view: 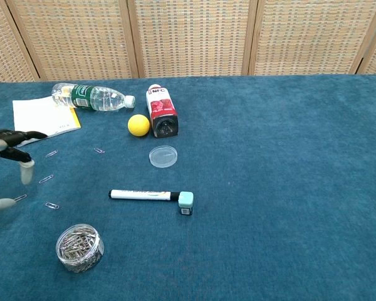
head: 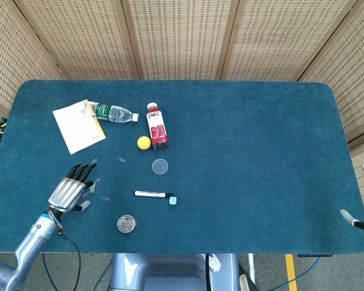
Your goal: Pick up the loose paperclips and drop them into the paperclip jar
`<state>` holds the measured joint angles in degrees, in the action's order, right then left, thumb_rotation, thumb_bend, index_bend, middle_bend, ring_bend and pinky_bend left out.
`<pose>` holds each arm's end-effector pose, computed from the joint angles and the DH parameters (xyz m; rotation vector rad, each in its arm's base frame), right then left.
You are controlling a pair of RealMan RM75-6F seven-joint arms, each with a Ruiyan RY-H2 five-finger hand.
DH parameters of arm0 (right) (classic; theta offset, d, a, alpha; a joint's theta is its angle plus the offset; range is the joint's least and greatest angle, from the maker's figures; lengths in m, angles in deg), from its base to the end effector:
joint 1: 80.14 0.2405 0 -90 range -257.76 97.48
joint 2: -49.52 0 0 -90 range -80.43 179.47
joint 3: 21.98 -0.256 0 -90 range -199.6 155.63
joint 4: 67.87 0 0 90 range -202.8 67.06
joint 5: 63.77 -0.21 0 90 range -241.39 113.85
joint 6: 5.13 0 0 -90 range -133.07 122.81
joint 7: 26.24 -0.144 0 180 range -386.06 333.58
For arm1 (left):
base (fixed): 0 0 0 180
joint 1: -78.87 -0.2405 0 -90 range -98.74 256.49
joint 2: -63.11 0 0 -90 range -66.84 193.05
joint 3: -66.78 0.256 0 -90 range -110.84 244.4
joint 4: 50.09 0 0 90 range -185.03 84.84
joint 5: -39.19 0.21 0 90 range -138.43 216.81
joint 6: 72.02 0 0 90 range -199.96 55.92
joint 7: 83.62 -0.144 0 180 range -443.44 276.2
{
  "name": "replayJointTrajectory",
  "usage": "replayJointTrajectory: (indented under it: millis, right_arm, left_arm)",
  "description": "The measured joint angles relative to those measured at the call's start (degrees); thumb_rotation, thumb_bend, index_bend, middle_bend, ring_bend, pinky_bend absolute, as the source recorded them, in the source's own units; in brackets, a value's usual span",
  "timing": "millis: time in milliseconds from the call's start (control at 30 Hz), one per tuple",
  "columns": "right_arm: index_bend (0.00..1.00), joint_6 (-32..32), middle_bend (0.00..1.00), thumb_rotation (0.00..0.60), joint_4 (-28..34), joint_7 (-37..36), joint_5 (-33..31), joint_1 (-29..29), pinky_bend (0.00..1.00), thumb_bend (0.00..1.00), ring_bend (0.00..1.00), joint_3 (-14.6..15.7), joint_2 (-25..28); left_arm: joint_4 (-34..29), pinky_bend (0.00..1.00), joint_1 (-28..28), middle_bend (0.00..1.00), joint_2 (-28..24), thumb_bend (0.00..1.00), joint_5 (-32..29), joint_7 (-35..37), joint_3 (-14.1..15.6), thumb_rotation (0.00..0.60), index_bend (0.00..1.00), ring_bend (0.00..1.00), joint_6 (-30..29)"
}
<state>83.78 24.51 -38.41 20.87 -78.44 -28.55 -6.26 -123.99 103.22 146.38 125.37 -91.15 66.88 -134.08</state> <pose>-0.3202 -0.1764 0.2256 1.2445 -0.8801 1.0064 -0.2847 0.2677 0.0178 -1.8939 -0.8433 -0.7365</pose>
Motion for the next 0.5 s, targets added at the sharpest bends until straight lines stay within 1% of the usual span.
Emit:
replayJointTrajectory:
  millis: [200,500]
  right_arm:
    - [0.04,0.16,0.0,0.6,-0.02,-0.41,0.31,-0.06,0.0,0.0,0.0,0.08,0.14]
    - [0.04,0.09,0.0,0.6,0.07,0.21,0.63,0.01,0.0,0.0,0.0,0.23,0.04]
  left_arm:
    - [1.27,0.0,1.12,0.0,2.08,0.3,-0.21,-1.29,-0.01,0.6,0.51,0.0,1.15]
    - [2.01,0.0,2.24,0.0,3.66,0.33,-0.58,-2.4,0.0,0.6,0.53,0.0,2.67]
